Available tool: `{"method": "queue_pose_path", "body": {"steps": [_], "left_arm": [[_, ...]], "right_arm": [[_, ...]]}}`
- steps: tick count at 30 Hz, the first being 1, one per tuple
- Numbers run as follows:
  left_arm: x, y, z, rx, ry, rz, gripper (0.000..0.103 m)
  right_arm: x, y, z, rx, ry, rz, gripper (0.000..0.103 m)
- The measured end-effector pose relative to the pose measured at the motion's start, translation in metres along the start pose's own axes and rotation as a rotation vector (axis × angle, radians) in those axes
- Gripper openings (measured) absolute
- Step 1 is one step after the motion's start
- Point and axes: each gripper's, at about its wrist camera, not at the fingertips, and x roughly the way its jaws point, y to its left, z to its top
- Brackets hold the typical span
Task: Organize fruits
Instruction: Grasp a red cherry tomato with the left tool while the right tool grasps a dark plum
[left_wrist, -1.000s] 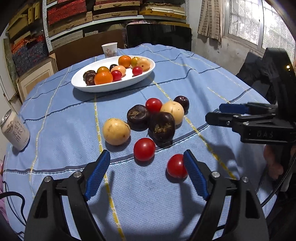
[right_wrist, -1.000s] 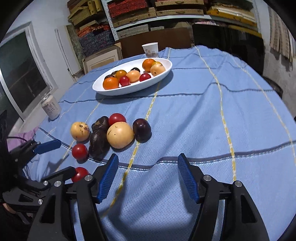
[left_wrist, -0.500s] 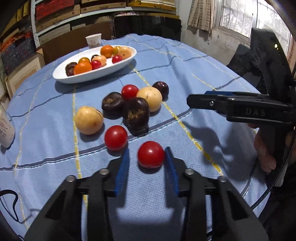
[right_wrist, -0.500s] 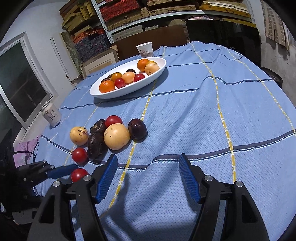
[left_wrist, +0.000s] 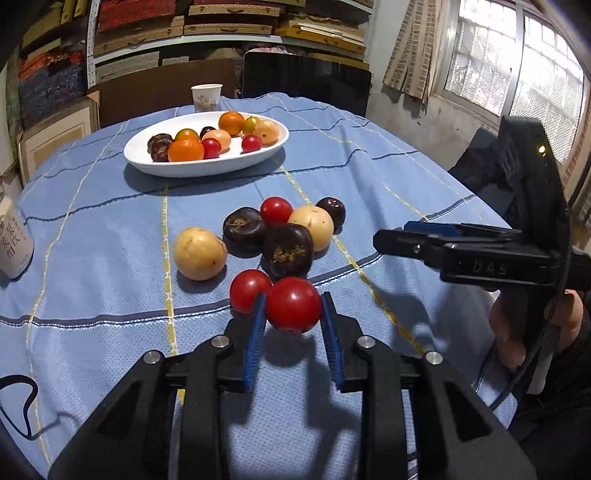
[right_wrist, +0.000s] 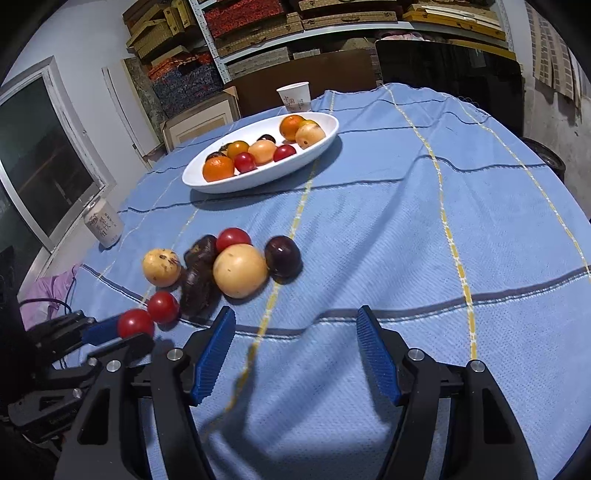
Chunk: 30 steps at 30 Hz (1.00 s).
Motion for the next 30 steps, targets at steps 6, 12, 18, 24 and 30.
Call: {"method": "queue_pose_path", "body": {"steps": [6, 12, 18, 24, 30], "left_arm": [[-0.001, 0.004, 0.000, -0.022, 0.002, -0.001, 0.029], [0.000, 0.013, 0.000, -0.065, 0.012, -0.008, 0.029], [0.002, 0.015, 0.000, -0.072, 0.025, -0.028, 0.029], [0.005, 0.015, 0.000, -0.074, 0.040, -0.036, 0.029], [0.006, 0.017, 0.000, -0.082, 0.043, -0.037, 0.029]], "right_arm": [[0.014, 0.038, 0.022, -0.230, 0.048, -0.039, 0.059], [0.041, 0.044, 0.030, -0.374, 0.117, -0.086, 0.045], [0.041, 0.021, 0.039, -0.323, 0.119, -0.101, 0.045], [0.056, 0.019, 0.037, -0.346, 0.132, -0.125, 0.046], [0.069, 0.020, 0.047, -0.345, 0.115, -0.154, 0.038]]}}
